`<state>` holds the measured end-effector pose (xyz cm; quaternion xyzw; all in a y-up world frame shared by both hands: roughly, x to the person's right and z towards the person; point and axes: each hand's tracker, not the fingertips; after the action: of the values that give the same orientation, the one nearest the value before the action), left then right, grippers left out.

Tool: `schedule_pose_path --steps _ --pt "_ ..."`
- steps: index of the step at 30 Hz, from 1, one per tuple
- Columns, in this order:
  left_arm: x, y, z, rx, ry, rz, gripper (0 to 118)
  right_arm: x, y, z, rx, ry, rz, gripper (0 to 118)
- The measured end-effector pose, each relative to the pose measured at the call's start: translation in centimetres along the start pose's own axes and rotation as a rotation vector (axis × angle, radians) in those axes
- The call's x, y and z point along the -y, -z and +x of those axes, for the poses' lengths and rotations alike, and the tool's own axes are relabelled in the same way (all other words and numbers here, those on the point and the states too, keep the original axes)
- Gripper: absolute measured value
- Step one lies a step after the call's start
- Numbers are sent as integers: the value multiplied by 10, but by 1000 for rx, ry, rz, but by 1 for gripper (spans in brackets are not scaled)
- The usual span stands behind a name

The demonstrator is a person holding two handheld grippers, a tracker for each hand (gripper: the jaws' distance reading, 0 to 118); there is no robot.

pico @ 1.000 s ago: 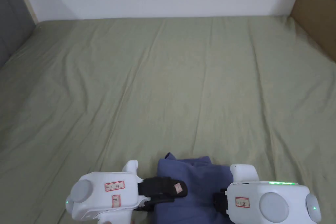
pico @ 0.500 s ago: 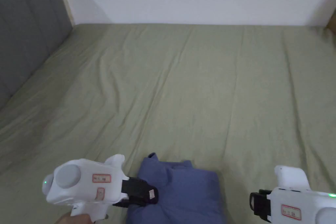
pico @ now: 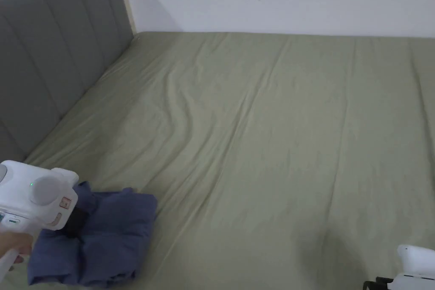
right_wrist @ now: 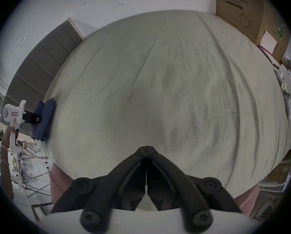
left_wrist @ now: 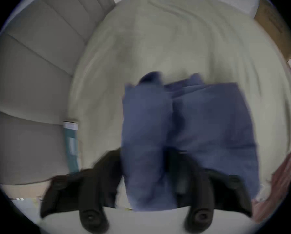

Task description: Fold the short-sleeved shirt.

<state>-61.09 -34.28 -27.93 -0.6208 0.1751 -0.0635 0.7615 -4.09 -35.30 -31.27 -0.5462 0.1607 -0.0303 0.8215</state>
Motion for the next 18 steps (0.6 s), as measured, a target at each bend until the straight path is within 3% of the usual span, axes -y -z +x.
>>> schedule_pose_path --steps 2,3,6,7,8,9,10,11,15,18 --pt "1 -2 0 -79 -21 33 99 0 2 1 -2 2 -7 0" --pt "2 -6 1 -71 -37 50 113 0 2 1 -2 2 -10 0" --pt "5 -28 5 102 -155 98 109 1 1 0 -3 -3 -9 0" --pt "6 -36 9 157 -188 102 103 1 0 0 -6 -4 -8 0" --pt "8 -47 13 205 -211 135 87 1 -1 0 -10 -4 -4 0" --pt "11 -57 22 246 -228 172 46 2 -2 1 -13 -5 1 0" --pt "14 -65 32 280 -220 190 12 2 -4 1 -15 -7 7 0" --pt "18 -74 45 311 -219 222 1 1 -6 2 -16 -7 14 0" --pt "32 -115 100 390 -162 326 0 2 -18 7 -27 -10 54 0" --pt "40 -137 136 430 -209 397 0 3 -29 11 -26 -7 87 0"
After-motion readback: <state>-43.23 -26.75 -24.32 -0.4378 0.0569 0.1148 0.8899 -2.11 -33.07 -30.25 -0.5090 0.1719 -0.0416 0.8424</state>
